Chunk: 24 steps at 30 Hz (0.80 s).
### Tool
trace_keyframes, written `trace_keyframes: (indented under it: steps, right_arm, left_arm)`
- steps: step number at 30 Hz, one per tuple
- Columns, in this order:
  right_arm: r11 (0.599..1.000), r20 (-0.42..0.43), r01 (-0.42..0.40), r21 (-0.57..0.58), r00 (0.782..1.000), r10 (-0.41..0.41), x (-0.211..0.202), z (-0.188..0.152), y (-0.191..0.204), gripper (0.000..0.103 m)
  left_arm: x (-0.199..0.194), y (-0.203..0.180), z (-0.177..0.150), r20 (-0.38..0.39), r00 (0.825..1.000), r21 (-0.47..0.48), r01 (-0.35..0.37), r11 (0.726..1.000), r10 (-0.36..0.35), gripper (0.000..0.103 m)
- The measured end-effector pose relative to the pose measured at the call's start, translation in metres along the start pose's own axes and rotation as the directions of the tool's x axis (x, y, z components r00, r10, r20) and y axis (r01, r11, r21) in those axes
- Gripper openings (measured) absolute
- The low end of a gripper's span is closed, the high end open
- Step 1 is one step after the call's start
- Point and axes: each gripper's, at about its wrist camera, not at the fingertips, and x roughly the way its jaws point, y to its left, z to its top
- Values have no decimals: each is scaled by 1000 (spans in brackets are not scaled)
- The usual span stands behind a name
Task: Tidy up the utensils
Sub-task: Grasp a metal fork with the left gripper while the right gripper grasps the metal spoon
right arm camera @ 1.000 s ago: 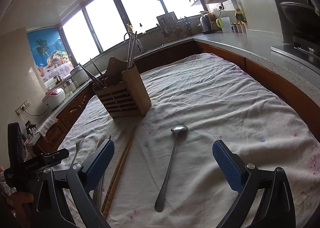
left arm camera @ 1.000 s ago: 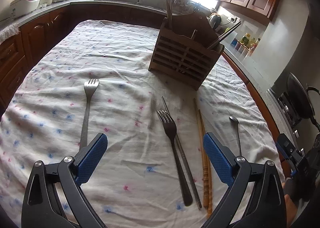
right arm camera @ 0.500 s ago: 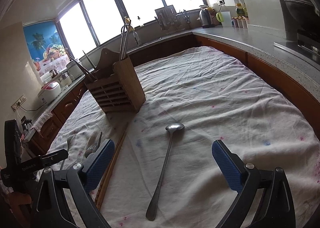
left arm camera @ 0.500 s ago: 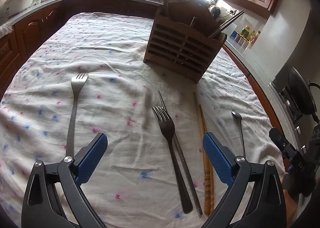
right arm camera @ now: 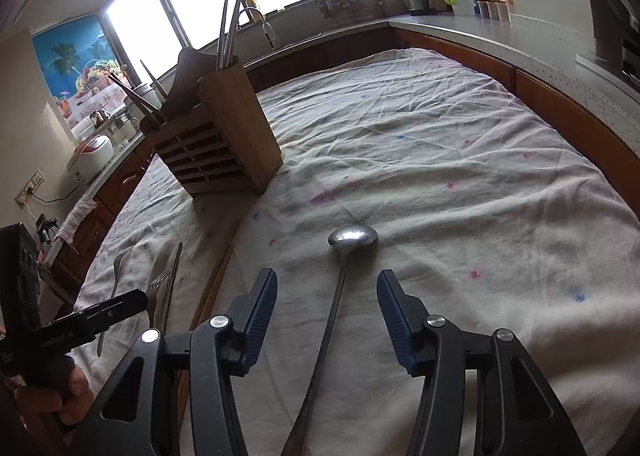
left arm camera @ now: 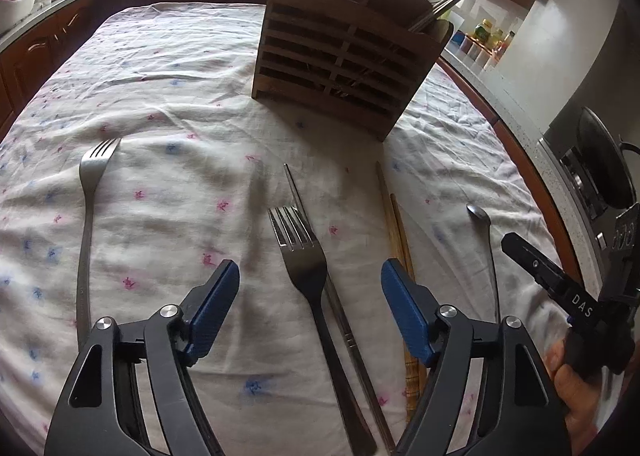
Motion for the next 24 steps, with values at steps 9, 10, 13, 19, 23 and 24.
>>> trace_keyframes:
  steps: [9, 10, 13, 19, 23, 24]
  right_arm:
    - [999, -44, 25, -25, 999, -26, 20, 8, 4, 38]
    - [999, -53, 26, -23, 998, -27, 23, 8, 3, 33]
    - [999, -86, 31, -28, 996, -34, 33, 7, 4, 29]
    - [998, -100, 36, -41, 994, -40, 37, 8, 6, 6]
    - [999, -86, 26, -29, 996, -29, 30, 6, 5, 4]
    - [999, -82, 26, -27, 996, -28, 28, 6, 5, 4]
  left_arm:
    - [11, -1, 5, -17, 999, 21, -32, 999, 32, 44]
    - [12, -2, 5, -17, 999, 27, -38, 999, 38, 42]
    - [14, -4, 5, -17, 998, 51, -52, 997, 53, 30]
    - [14, -4, 6, -13, 999, 64, -39, 997, 40, 24]
    - [8, -1, 4, -6, 1000, 46, -21, 999, 21, 22]
    - [5, -1, 4, -2, 1000, 44, -17, 999, 17, 22]
